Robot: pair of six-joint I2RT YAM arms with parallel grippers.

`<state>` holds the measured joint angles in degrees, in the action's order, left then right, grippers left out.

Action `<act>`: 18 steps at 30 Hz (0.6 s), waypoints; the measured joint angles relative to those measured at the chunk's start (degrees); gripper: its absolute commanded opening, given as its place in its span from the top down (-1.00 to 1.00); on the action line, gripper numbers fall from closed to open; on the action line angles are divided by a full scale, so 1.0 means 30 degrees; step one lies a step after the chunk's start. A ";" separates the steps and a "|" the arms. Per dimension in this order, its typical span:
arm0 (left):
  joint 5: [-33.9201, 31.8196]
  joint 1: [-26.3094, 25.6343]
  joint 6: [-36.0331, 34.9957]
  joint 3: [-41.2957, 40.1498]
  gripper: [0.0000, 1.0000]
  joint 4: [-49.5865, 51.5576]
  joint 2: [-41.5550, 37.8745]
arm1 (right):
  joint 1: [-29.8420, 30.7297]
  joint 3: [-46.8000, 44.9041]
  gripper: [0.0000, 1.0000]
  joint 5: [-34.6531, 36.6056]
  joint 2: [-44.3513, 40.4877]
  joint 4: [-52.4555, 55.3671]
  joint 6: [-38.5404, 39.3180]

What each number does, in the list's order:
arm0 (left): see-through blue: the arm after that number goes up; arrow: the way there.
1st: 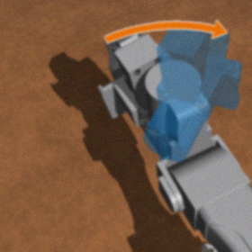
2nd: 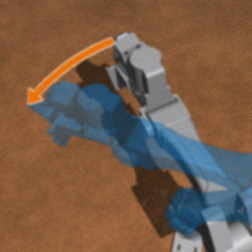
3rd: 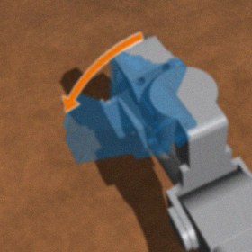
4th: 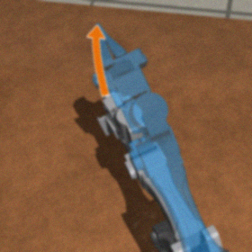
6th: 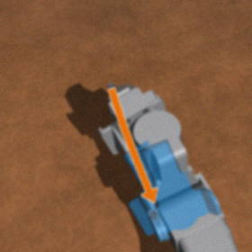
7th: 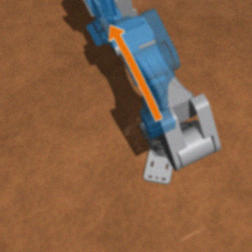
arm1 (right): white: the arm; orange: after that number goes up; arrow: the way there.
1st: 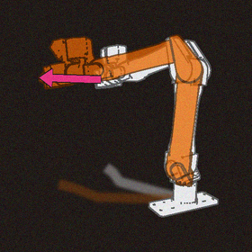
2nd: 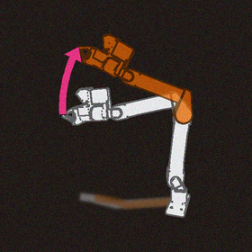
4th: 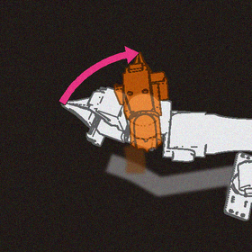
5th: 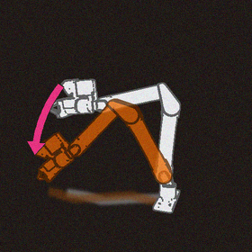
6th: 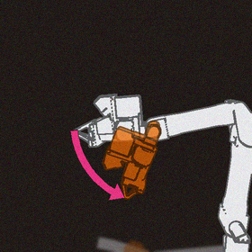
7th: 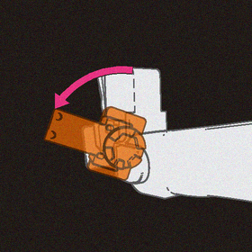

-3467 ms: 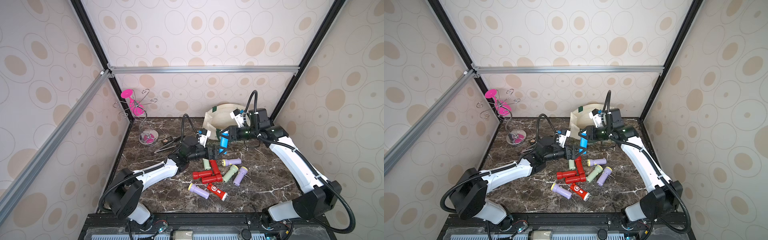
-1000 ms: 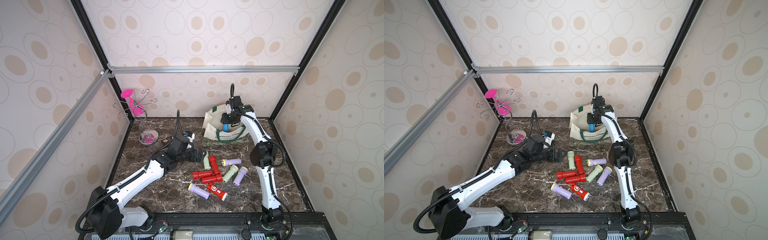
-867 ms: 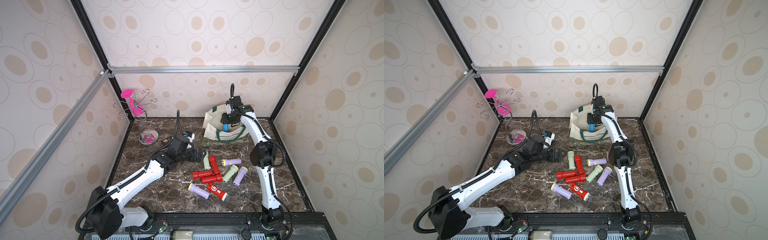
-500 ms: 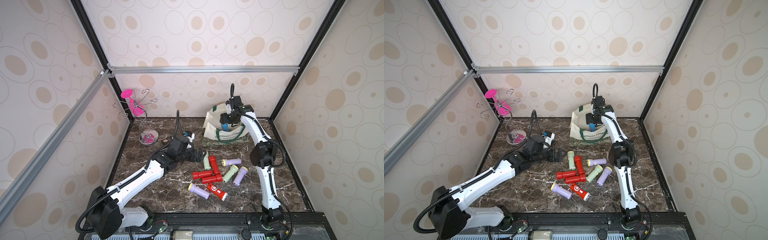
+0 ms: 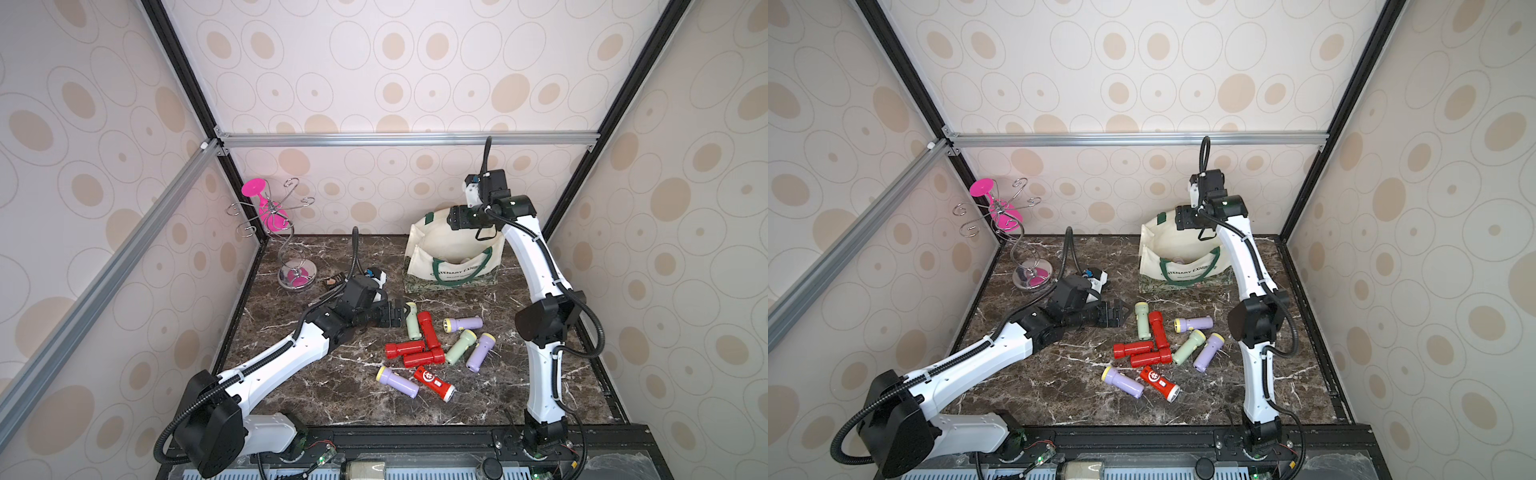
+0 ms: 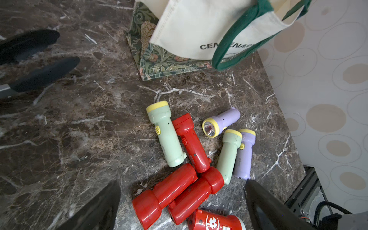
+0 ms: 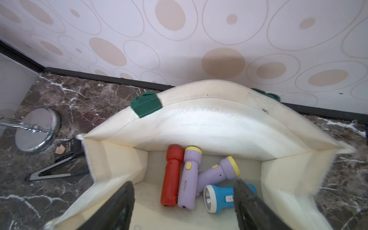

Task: Put the flashlights into the tote bags
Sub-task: Place the flashlight in the canvas bag, then pick up the flashlight from the center of the board.

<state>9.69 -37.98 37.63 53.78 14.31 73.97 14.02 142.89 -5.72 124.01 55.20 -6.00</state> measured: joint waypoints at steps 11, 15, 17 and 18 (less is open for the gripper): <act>-0.0058 -0.0073 0.1290 -0.2667 -0.80 0.0495 -0.0131 | 0.2528 -0.3781 -0.62 -0.0947 -0.3497 0.0313 -0.0066; 0.0160 -0.0131 0.1537 -0.3271 -0.77 0.1013 -0.0299 | 0.3949 -0.5646 -0.64 -0.0510 -0.4852 0.0597 -0.0503; 0.0168 -0.0131 0.1705 -0.3636 -0.74 0.1523 -0.0656 | 0.4801 -0.6892 -0.65 0.0066 -0.5952 0.0627 -0.1020; 0.0168 -0.0131 0.1763 -0.3796 -0.74 0.1698 -0.0845 | 0.5078 -0.7308 -0.65 0.0270 -0.6360 0.0707 -0.1260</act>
<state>10.20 -38.37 42.92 42.39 19.40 71.44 29.26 120.97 -4.91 104.92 57.32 -9.78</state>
